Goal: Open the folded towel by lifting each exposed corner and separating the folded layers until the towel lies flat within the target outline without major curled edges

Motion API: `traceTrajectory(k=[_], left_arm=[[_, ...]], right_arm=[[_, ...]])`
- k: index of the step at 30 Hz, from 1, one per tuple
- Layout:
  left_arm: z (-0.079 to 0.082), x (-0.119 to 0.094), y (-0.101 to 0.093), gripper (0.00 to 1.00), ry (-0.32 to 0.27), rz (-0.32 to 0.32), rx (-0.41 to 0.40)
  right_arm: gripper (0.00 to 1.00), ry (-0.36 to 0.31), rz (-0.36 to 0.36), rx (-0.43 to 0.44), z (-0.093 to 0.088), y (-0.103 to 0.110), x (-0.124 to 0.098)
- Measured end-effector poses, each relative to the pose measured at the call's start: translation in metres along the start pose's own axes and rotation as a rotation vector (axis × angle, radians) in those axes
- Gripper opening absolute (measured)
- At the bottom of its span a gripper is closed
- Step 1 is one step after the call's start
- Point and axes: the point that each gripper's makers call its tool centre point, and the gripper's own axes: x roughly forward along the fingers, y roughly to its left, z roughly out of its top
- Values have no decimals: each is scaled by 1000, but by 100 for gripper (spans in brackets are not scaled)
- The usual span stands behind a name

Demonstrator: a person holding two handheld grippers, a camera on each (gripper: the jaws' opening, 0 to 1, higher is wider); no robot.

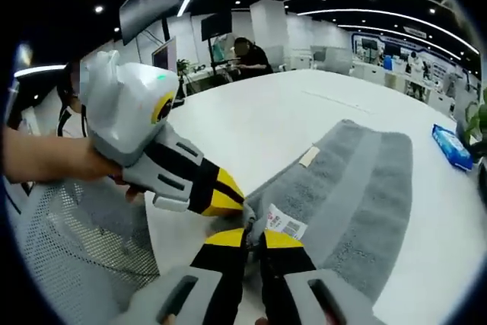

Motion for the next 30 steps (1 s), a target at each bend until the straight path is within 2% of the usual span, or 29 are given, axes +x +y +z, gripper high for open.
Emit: traceTrajectory(k=[6,12,19,30], left_arm=[[-1,0,0,4,-6,-5,-49],[-1,1,0,4,-12,-2,-35],[-1,1,0,4,-15,-4,-54],[-1,1,0,4,-22,-6,-68]], right_arm=[[3,-9,-67,43,-1,-22,-11],[2,-14,-125,83,-2,-43,-25],[2,-11,-172,121,-8,-61,-41],[2,18,-259,132,-23,-88,-63]])
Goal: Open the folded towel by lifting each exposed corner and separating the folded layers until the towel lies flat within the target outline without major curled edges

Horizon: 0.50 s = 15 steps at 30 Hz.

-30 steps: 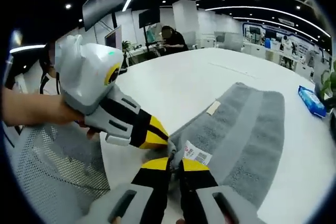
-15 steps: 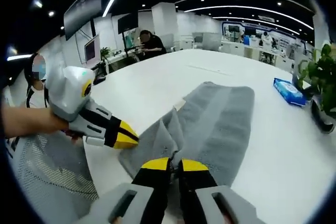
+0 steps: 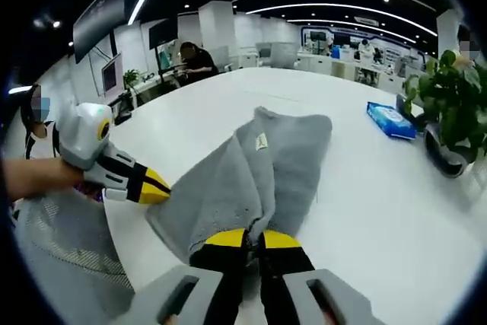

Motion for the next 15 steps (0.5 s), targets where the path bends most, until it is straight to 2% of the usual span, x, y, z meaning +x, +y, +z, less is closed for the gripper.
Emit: traceTrajectory(k=[15], left_arm=[[-1,0,-1,4,-1,-5,-11]], right_arm=[[2,39,-78,-9,-16,-42,-22]])
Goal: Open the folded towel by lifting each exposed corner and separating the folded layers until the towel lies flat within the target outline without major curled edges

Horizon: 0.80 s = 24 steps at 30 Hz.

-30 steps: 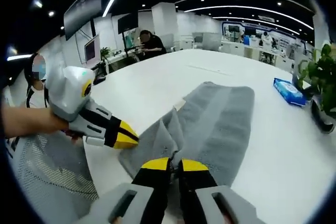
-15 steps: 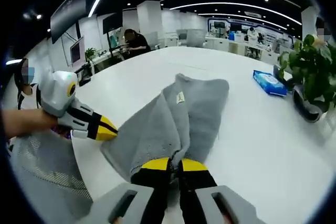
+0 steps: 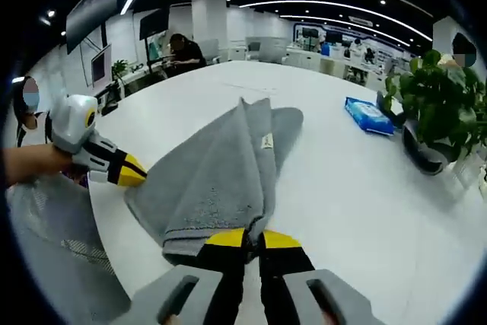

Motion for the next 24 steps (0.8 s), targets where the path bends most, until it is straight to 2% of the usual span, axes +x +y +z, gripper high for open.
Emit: traceTrajectory(k=[14,18,24], left_arm=[[0,0,0,3,-3,3,19],[-1,0,0,3,1,4,-1],[-1,0,0,2,4,5,-5]], right_arm=[[2,3,-82,93,-24,-39,-17],[2,12,-116,117,-37,-51,-24],[2,16,-149,199,-59,-61,-35]])
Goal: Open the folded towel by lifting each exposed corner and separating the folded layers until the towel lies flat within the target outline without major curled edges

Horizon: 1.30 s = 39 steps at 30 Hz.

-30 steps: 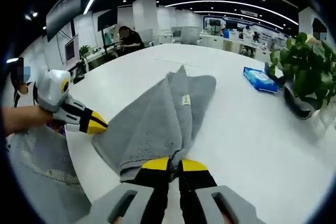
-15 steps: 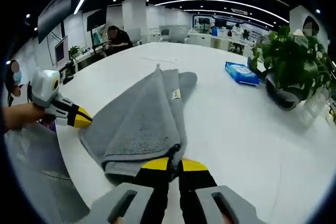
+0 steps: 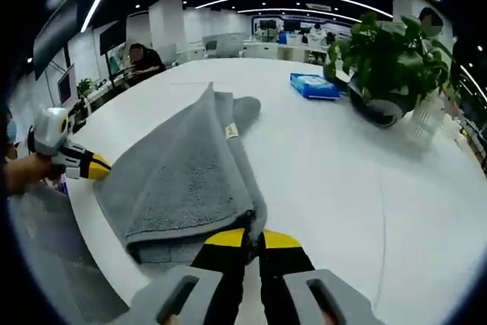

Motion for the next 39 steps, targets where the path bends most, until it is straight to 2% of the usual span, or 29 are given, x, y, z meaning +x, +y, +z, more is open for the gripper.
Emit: traceTrajectory(k=[7,13,21,25,28,30,33,37,39], left_arm=[[0,0,0,2,0,3,11],[0,-1,-1,2,0,2,22],[1,-2,-3,2,16,-8,27],[6,-3,-6,1,10,-11,45],[19,-3,-6,1,-37,-4,52],[29,0,-6,2,-57,-6,58],[46,7,-6,3,-85,-5,85],[64,26,-8,4,-76,-29,133],[71,34,-10,4,-74,-38,164]], right_arm=[[2,23,-6,55,-28,-1,-6],[3,46,-10,69,-49,1,-8],[6,29,5,59,-49,1,-11],[10,-13,4,49,-34,-5,-18],[16,-50,-2,24,-19,-13,-21],[20,-76,27,42,-6,-11,-20],[25,-84,60,51,10,-8,-9],[27,-71,86,-10,20,0,6],[28,-52,121,-35,23,8,19]])
